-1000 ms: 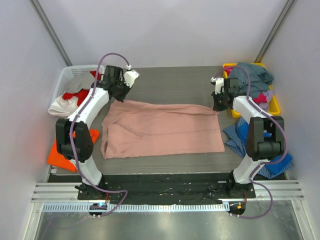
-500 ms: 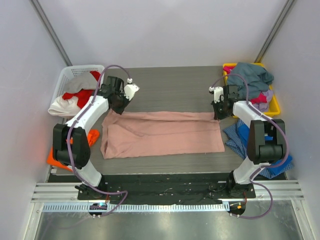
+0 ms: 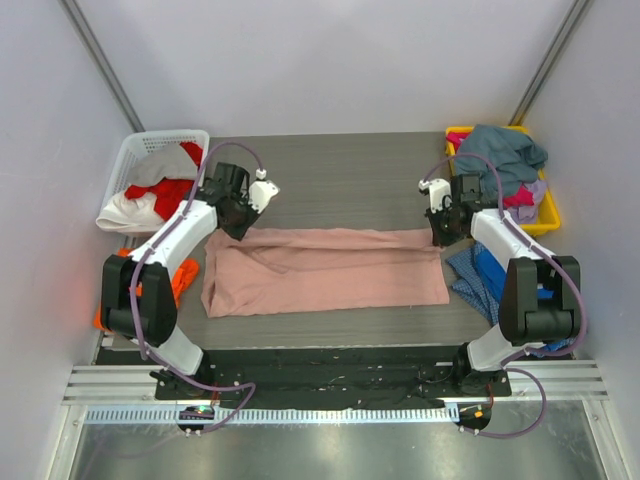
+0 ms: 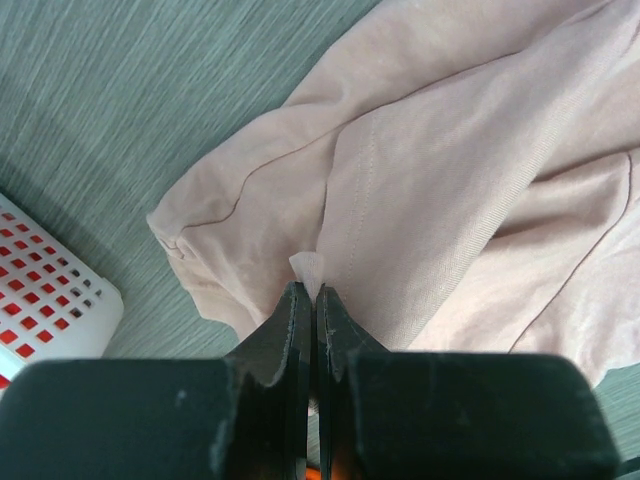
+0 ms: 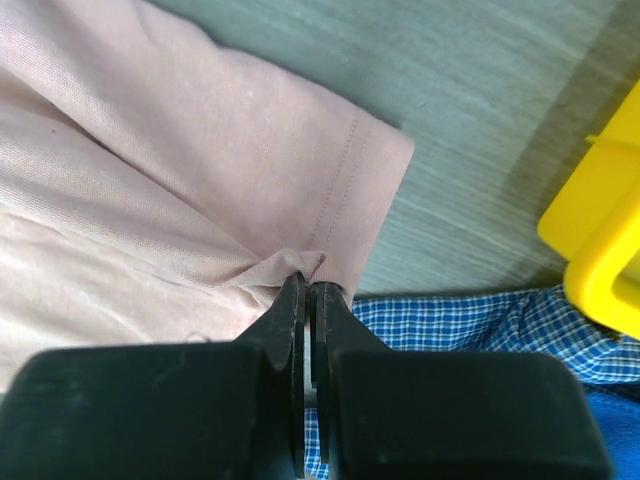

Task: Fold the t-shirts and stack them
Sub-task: Fold the other side of the tshirt into a rectangle

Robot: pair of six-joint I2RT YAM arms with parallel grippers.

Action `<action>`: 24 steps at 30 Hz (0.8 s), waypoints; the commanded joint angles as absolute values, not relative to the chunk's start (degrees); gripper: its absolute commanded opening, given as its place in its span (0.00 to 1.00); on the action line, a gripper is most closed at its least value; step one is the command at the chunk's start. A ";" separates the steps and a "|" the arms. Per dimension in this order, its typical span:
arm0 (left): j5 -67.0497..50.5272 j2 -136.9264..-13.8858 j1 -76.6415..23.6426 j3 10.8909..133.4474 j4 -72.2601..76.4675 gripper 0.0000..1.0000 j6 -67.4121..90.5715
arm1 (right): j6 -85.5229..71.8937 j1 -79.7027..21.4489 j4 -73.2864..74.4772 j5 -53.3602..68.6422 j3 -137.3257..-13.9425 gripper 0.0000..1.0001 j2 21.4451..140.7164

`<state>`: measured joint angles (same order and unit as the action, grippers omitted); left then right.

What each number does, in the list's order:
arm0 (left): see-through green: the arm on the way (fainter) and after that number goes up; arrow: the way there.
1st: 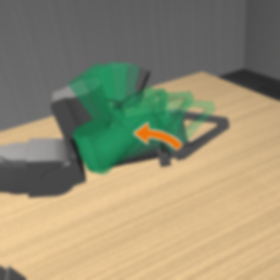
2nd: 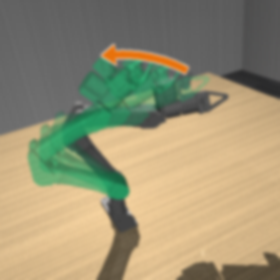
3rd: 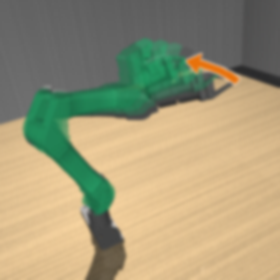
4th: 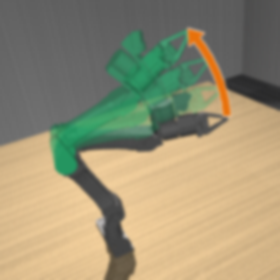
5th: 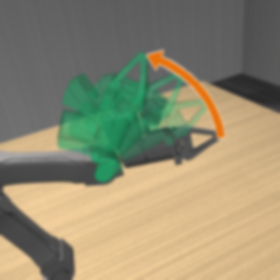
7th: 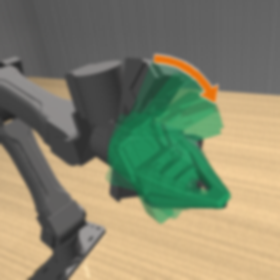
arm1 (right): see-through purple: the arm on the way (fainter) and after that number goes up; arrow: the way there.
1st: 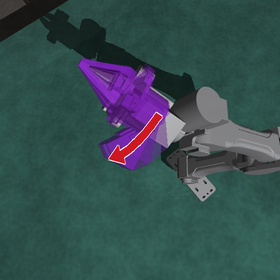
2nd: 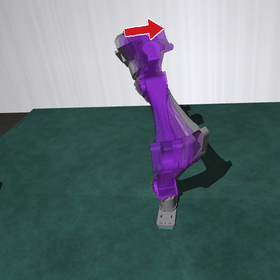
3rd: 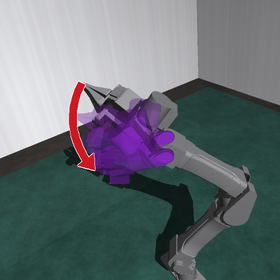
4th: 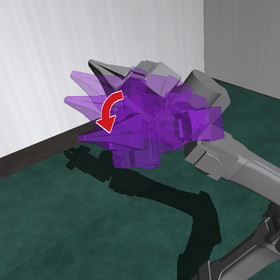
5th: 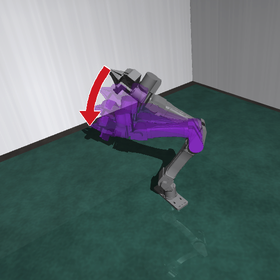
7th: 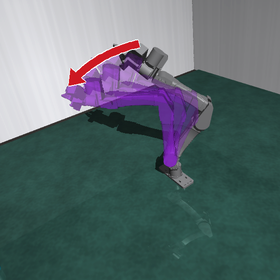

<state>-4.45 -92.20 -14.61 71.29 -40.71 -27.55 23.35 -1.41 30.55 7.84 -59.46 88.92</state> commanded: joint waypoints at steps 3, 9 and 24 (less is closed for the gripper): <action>-2.55 -88.16 -14.85 69.79 -41.66 0.00 -29.00 | 25.05 -1.85 31.46 7.47 -57.39 0.01 86.75; -1.93 -87.36 -14.85 68.12 -41.66 0.00 -29.35 | 25.40 -2.29 31.46 7.56 -55.64 0.01 86.66; -1.41 -84.03 -15.03 64.08 -42.54 0.00 -30.32 | 25.75 -3.78 32.08 5.71 -55.37 0.04 85.61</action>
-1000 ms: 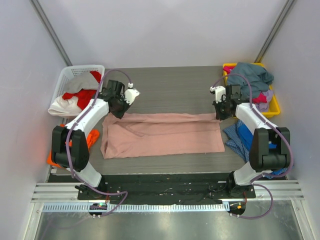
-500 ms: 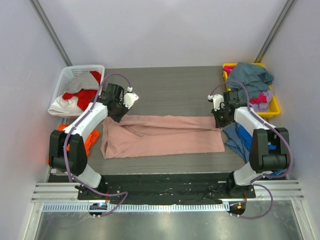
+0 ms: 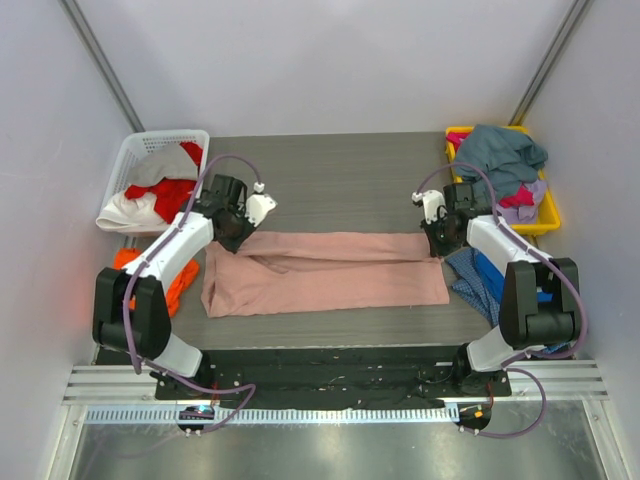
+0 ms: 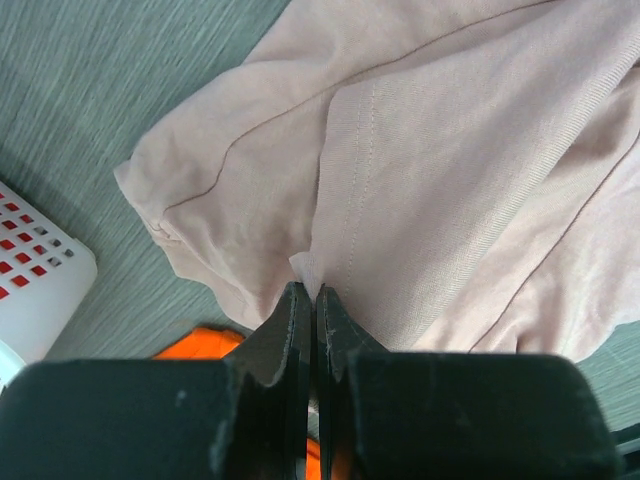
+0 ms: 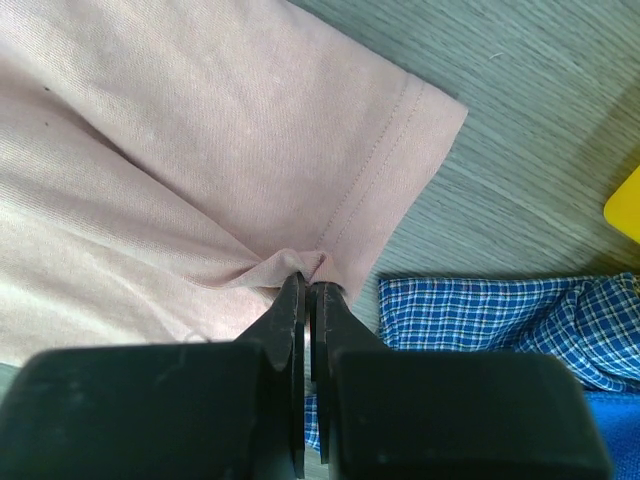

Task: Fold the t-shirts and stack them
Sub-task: Fold the other side of the tshirt into a rectangle

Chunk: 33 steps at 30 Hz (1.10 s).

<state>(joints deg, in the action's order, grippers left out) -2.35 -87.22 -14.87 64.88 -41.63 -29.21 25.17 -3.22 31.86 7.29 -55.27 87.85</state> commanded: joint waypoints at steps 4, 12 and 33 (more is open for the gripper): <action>-1.14 -83.67 -15.03 63.37 -42.54 0.00 -30.41 | 25.84 -4.04 32.25 4.84 -55.63 0.21 85.87; -0.88 -84.46 -16.78 63.46 -42.54 0.00 -30.15 | 26.19 -4.39 32.78 3.25 -55.37 0.45 83.67; 2.72 -87.10 -20.30 64.95 -43.15 0.00 -30.06 | 24.61 -7.03 37.18 5.36 -59.07 0.49 80.94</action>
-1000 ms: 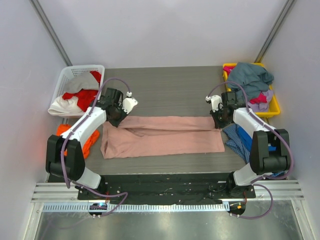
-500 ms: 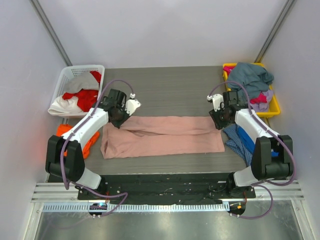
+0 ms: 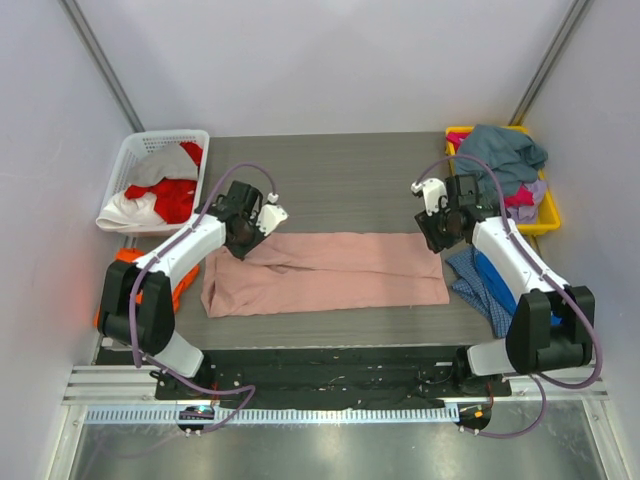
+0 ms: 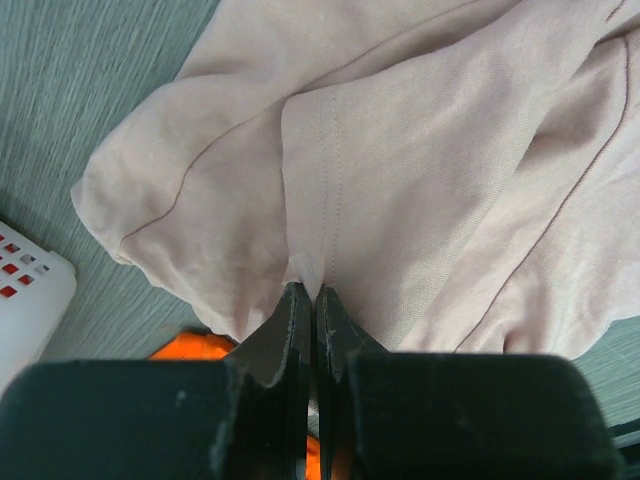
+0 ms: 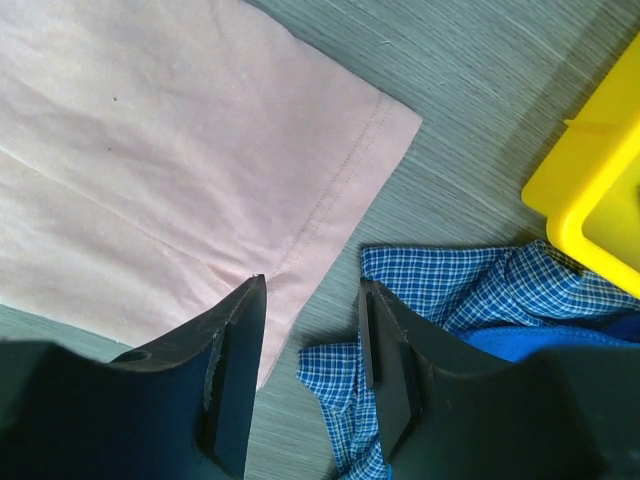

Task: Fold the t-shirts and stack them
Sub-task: Fold the other side of the tshirt into a rectangle

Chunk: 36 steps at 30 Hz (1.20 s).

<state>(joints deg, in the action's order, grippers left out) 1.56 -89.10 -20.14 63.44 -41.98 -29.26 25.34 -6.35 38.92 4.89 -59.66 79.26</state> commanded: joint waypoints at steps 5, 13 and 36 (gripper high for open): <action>3.87 -85.96 -20.39 65.30 -44.38 0.00 -30.93 | 23.82 -7.91 34.89 5.27 -58.10 0.49 83.14; 5.54 -85.87 -21.09 67.41 -47.89 0.00 -30.50 | 23.91 -9.32 34.45 4.40 -57.13 0.49 84.55; 9.58 -82.79 -25.84 64.61 -50.37 0.00 -28.30 | 23.47 -11.34 32.96 3.16 -54.67 0.49 83.94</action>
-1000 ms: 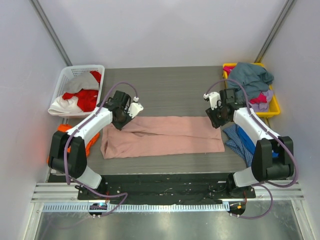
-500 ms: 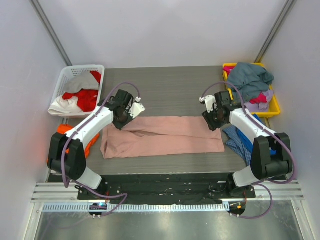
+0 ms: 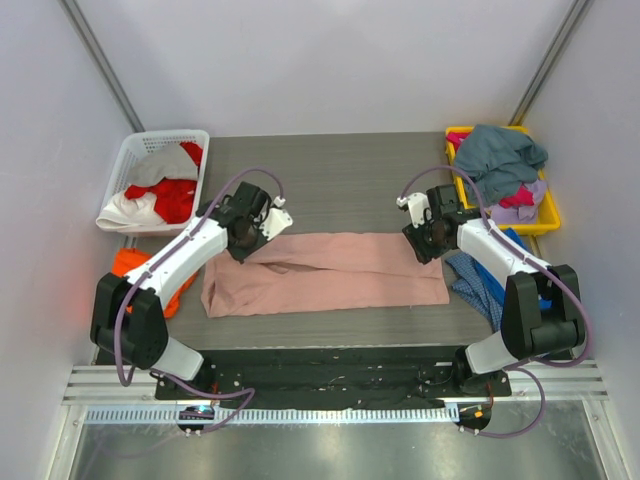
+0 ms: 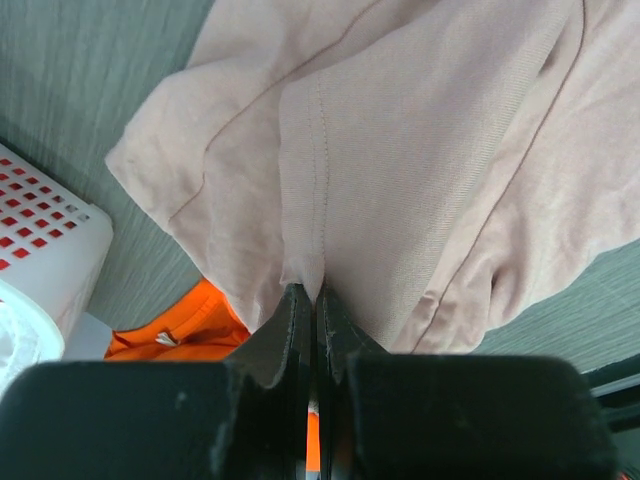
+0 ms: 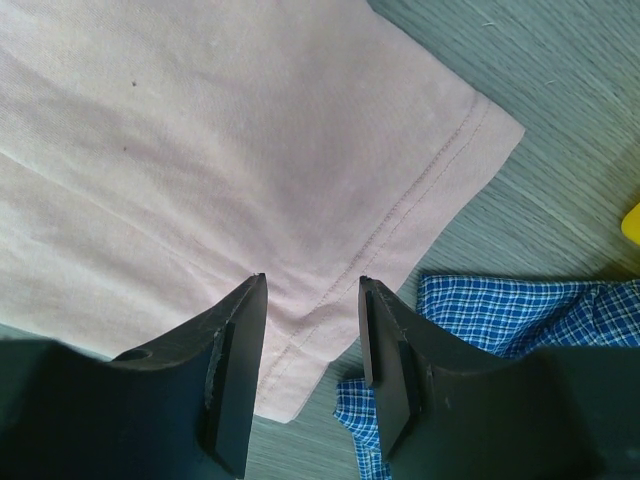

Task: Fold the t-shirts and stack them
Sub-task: Fold the other side of the tshirt into a rectangle

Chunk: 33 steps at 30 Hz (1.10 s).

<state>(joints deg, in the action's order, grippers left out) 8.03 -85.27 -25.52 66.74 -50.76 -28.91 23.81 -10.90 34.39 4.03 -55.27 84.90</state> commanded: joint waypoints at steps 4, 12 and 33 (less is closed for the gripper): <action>9.49 -82.88 -26.01 61.79 -49.75 0.00 -27.86 | 23.64 -11.25 32.96 2.81 -54.58 0.48 83.58; 10.99 -84.99 -26.10 58.45 -47.20 0.20 -27.69 | 23.47 -11.34 33.22 2.38 -54.93 0.48 83.76; 3.96 -86.75 -26.02 64.06 -41.93 0.42 -26.02 | 23.29 -11.51 32.70 2.55 -53.88 0.48 84.20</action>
